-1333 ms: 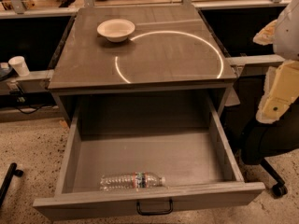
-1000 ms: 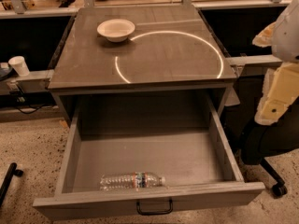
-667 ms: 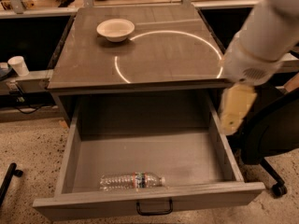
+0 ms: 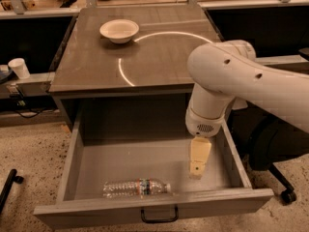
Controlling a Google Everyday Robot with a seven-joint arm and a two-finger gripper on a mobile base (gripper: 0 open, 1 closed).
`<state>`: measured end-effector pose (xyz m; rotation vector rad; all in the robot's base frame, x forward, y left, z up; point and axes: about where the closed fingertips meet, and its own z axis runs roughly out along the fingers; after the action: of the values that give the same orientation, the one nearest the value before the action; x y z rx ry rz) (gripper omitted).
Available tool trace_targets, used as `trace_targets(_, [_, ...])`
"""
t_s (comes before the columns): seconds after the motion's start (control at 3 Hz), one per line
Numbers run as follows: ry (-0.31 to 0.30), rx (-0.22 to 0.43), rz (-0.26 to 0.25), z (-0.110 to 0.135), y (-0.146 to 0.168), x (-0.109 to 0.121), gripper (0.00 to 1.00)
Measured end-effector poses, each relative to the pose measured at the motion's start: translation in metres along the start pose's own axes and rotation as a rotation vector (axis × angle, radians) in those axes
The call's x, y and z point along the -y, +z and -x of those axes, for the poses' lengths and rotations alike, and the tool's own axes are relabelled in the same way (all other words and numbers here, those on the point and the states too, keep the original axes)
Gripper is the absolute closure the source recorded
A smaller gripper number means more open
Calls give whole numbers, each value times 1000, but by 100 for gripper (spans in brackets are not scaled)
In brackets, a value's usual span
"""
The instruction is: Pick water bottle from top drawer and place on counter
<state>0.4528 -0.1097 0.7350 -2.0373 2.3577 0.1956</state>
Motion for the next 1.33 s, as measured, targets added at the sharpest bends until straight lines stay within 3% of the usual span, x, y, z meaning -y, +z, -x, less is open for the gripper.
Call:
trace_targets(0.33, [0,0,-2,0,-1,0,0])
trace_targets(0.67, [-45,10,-6,15,1,3,0])
trace_targets(1.0, [-122,20,-14,52,10,14,7])
trace_targets(1.33, [-197,26,-10,90,28,18,23])
